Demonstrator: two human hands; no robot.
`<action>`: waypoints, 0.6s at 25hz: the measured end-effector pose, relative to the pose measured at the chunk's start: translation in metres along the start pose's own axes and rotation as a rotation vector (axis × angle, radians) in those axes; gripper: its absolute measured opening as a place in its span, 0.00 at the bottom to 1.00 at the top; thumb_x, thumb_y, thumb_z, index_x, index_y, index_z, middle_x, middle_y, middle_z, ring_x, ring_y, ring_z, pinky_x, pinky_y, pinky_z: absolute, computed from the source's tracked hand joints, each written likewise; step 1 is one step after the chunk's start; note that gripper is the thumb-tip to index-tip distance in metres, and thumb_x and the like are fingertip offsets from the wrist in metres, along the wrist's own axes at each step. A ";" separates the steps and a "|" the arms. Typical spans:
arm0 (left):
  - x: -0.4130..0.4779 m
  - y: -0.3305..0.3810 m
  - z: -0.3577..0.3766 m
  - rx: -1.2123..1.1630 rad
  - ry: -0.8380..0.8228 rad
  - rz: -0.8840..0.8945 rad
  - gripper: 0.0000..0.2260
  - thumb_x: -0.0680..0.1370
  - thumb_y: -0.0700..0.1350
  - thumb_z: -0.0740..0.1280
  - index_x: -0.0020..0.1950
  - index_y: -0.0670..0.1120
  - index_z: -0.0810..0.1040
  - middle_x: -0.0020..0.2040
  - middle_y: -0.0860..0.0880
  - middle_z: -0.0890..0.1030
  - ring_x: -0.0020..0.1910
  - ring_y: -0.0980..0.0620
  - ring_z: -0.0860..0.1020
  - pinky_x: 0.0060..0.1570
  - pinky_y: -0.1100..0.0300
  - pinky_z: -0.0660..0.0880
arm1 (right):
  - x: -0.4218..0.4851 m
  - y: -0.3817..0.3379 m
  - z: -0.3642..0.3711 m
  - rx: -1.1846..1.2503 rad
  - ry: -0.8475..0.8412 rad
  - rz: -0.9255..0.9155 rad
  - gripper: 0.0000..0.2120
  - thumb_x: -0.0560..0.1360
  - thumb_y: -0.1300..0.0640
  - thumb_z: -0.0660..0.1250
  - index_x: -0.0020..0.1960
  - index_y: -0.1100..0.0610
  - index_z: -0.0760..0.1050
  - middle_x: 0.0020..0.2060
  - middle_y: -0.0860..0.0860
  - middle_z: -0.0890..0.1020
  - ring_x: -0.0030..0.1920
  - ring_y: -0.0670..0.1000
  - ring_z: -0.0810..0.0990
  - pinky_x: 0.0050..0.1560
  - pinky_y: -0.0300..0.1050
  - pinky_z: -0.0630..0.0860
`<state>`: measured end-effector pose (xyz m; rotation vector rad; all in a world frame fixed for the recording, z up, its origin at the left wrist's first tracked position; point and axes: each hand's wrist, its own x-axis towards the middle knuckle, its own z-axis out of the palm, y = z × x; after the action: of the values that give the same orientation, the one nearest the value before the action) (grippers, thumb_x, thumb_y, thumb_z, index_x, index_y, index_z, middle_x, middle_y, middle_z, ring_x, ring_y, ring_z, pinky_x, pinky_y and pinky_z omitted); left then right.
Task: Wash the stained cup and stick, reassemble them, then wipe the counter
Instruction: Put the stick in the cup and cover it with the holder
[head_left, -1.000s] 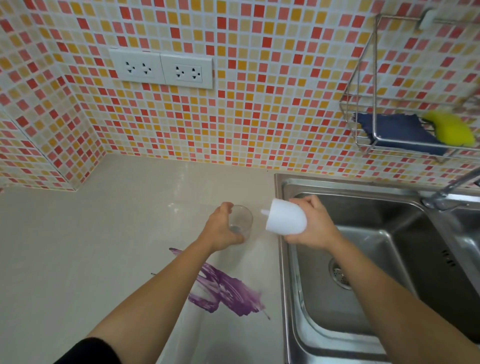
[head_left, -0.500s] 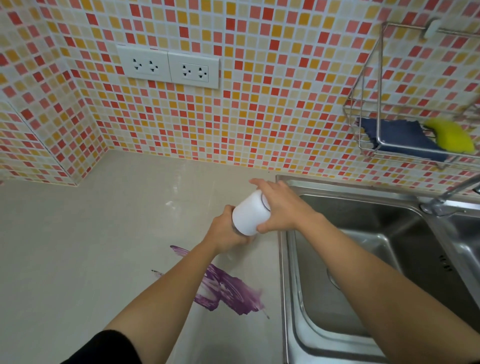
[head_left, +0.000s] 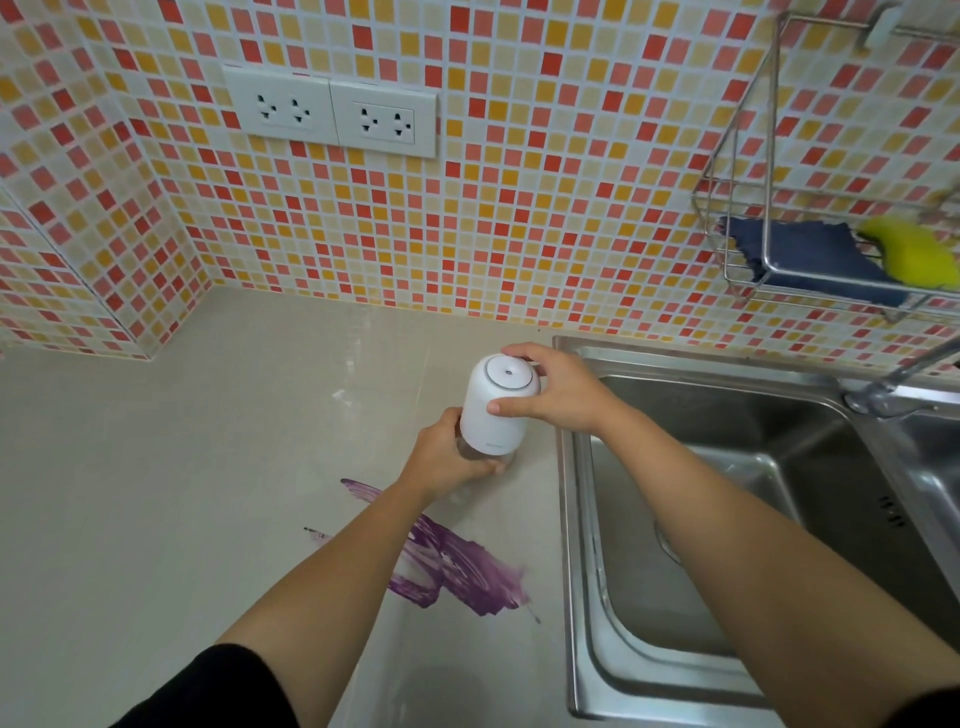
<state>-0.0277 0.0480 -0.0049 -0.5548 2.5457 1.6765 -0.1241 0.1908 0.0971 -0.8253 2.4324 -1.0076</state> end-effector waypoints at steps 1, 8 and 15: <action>0.000 0.000 0.000 0.010 0.005 0.004 0.35 0.63 0.51 0.79 0.66 0.47 0.68 0.57 0.51 0.76 0.55 0.51 0.75 0.49 0.61 0.72 | 0.001 0.000 0.003 -0.002 -0.002 0.000 0.35 0.62 0.47 0.78 0.66 0.50 0.69 0.61 0.45 0.74 0.57 0.48 0.73 0.58 0.46 0.72; 0.002 -0.005 -0.001 0.050 -0.036 0.036 0.38 0.63 0.48 0.79 0.69 0.48 0.66 0.59 0.51 0.76 0.56 0.52 0.75 0.51 0.61 0.72 | -0.001 0.010 0.017 -0.005 0.024 -0.023 0.35 0.60 0.47 0.79 0.63 0.51 0.71 0.59 0.46 0.75 0.56 0.48 0.73 0.56 0.46 0.73; 0.002 -0.006 -0.027 0.148 -0.142 -0.017 0.40 0.67 0.38 0.71 0.76 0.45 0.56 0.72 0.45 0.68 0.71 0.47 0.67 0.66 0.54 0.69 | -0.004 0.024 0.037 -0.012 0.037 0.000 0.37 0.59 0.47 0.80 0.63 0.52 0.70 0.59 0.48 0.75 0.58 0.49 0.73 0.60 0.48 0.71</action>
<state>-0.0234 0.0217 0.0006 -0.4305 2.5278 1.4510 -0.1098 0.1884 0.0553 -0.8176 2.4718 -1.0175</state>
